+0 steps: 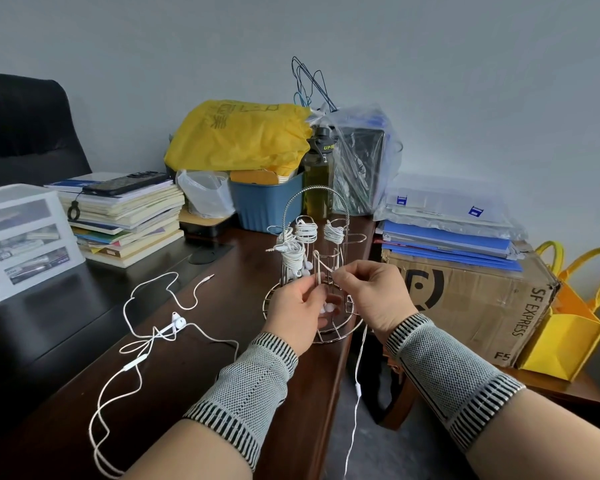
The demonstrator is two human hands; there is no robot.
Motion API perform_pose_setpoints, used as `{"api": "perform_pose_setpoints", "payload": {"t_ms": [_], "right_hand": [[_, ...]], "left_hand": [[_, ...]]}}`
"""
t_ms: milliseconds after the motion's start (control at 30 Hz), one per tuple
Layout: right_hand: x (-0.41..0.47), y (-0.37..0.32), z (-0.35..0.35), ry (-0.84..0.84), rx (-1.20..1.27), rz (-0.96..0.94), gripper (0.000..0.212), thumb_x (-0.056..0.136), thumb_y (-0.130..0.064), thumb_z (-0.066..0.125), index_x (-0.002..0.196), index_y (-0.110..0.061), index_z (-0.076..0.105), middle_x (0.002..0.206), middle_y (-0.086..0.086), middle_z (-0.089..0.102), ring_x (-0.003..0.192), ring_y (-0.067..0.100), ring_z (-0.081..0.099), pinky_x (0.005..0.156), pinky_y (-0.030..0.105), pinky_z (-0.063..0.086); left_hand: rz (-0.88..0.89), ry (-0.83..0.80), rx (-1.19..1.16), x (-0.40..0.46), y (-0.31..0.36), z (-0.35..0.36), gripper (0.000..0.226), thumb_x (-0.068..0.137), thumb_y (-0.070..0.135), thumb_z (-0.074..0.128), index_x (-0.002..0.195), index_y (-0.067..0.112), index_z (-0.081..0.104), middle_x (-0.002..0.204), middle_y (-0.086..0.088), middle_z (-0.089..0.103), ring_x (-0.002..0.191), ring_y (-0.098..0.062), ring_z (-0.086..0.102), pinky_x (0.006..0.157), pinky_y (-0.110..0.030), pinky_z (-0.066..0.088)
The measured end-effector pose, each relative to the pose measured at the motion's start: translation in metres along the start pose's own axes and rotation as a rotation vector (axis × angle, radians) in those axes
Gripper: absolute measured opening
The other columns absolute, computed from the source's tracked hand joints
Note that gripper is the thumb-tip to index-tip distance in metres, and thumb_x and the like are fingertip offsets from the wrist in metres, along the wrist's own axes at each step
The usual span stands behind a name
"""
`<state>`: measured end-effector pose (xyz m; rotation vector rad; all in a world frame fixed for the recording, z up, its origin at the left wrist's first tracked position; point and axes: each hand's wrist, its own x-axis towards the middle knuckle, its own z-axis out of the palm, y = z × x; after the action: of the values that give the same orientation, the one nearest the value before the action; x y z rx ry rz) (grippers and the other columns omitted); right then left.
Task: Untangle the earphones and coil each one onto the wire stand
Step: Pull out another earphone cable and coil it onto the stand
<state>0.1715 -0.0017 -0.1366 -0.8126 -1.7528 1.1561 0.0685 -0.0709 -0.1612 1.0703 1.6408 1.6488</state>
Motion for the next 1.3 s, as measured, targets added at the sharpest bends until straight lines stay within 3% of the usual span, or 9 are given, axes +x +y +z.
{"api": "perform_pose_setpoints", "payload": {"t_ms": [367, 467, 633, 733, 833, 933, 1100, 1167, 1300], "right_hand": [[-0.002, 0.002, 0.007, -0.062, 0.017, -0.006, 0.015, 0.087, -0.017, 0.070, 0.072, -0.017, 0.074, 0.070, 0.003, 0.072, 0.062, 0.011, 0.065, 0.062, 0.030, 0.056], [-0.002, 0.004, 0.012, -0.071, 0.058, 0.021, 0.017, 0.086, -0.016, 0.071, 0.069, -0.020, 0.074, 0.071, 0.006, 0.073, 0.066, 0.020, 0.067, 0.067, 0.042, 0.059], [-0.001, 0.004, 0.015, -0.052, 0.068, 0.043, 0.017, 0.085, -0.015, 0.071, 0.068, -0.014, 0.071, 0.072, 0.014, 0.071, 0.060, 0.021, 0.063, 0.061, 0.038, 0.058], [-0.001, 0.003, 0.015, -0.055, 0.082, 0.064, 0.017, 0.086, -0.013, 0.070, 0.069, -0.011, 0.069, 0.071, 0.020, 0.070, 0.056, 0.025, 0.061, 0.055, 0.034, 0.055], [-0.001, 0.001, 0.012, -0.065, 0.073, 0.051, 0.020, 0.086, -0.013, 0.070, 0.066, -0.014, 0.067, 0.054, 0.001, 0.064, 0.049, 0.010, 0.058, 0.050, 0.025, 0.050], [-0.002, -0.001, 0.010, -0.097, 0.103, 0.070, 0.019, 0.089, -0.012, 0.067, 0.070, -0.010, 0.067, 0.043, -0.009, 0.056, 0.038, 0.000, 0.049, 0.041, 0.015, 0.041], [-0.004, 0.001, 0.008, -0.101, 0.093, 0.052, 0.020, 0.090, -0.015, 0.066, 0.074, -0.003, 0.068, 0.044, -0.009, 0.056, 0.037, -0.001, 0.047, 0.041, 0.013, 0.037], [-0.004, 0.001, 0.008, -0.111, 0.111, 0.052, 0.021, 0.090, -0.016, 0.066, 0.076, 0.000, 0.068, 0.050, -0.004, 0.059, 0.039, 0.000, 0.049, 0.042, 0.013, 0.039], [-0.004, 0.000, 0.008, -0.120, 0.190, 0.084, 0.022, 0.090, -0.014, 0.066, 0.079, 0.005, 0.066, 0.058, 0.007, 0.063, 0.044, 0.009, 0.056, 0.046, 0.020, 0.047]], "left_hand": [[-0.009, 0.015, 0.022, -0.003, 0.002, 0.002, 0.017, 0.098, 0.013, 0.055, 0.094, 0.020, 0.070, 0.076, -0.003, 0.073, 0.064, -0.015, 0.071, 0.054, -0.021, 0.055], [0.004, 0.029, 0.066, -0.001, 0.000, 0.002, 0.017, 0.098, 0.012, 0.056, 0.095, 0.017, 0.072, 0.083, -0.009, 0.075, 0.071, -0.021, 0.073, 0.063, -0.033, 0.061], [0.022, 0.042, 0.163, 0.005, -0.007, 0.000, 0.021, 0.096, 0.017, 0.058, 0.083, 0.022, 0.074, 0.077, -0.004, 0.075, 0.073, -0.023, 0.073, 0.074, -0.047, 0.060], [0.028, 0.040, 0.402, 0.005, -0.002, -0.003, 0.020, 0.090, 0.029, 0.058, 0.081, 0.022, 0.073, 0.074, 0.002, 0.074, 0.073, -0.017, 0.071, 0.074, -0.038, 0.059], [0.074, 0.102, 0.805, -0.001, 0.017, -0.007, 0.027, 0.088, 0.037, 0.047, 0.083, 0.023, 0.069, 0.081, 0.003, 0.070, 0.079, -0.020, 0.065, 0.069, -0.030, 0.052], [0.160, 0.186, 0.964, -0.005, 0.028, -0.006, 0.032, 0.094, 0.031, 0.039, 0.078, 0.019, 0.064, 0.078, 0.000, 0.066, 0.075, -0.022, 0.059, 0.063, -0.029, 0.043], [0.171, 0.236, 0.577, -0.004, 0.028, -0.001, 0.028, 0.097, 0.028, 0.047, 0.085, 0.019, 0.071, 0.070, 0.000, 0.069, 0.062, -0.013, 0.067, 0.065, -0.029, 0.056], [0.104, 0.256, 0.330, -0.001, 0.029, 0.004, 0.021, 0.096, 0.024, 0.054, 0.094, 0.016, 0.073, 0.061, 0.002, 0.066, 0.046, -0.003, 0.060, 0.058, -0.024, 0.055], [0.020, 0.307, 0.041, 0.006, 0.025, 0.014, 0.013, 0.091, 0.017, 0.064, 0.099, 0.016, 0.074, 0.047, 0.003, 0.059, 0.040, -0.007, 0.051, 0.049, -0.027, 0.048]]}}
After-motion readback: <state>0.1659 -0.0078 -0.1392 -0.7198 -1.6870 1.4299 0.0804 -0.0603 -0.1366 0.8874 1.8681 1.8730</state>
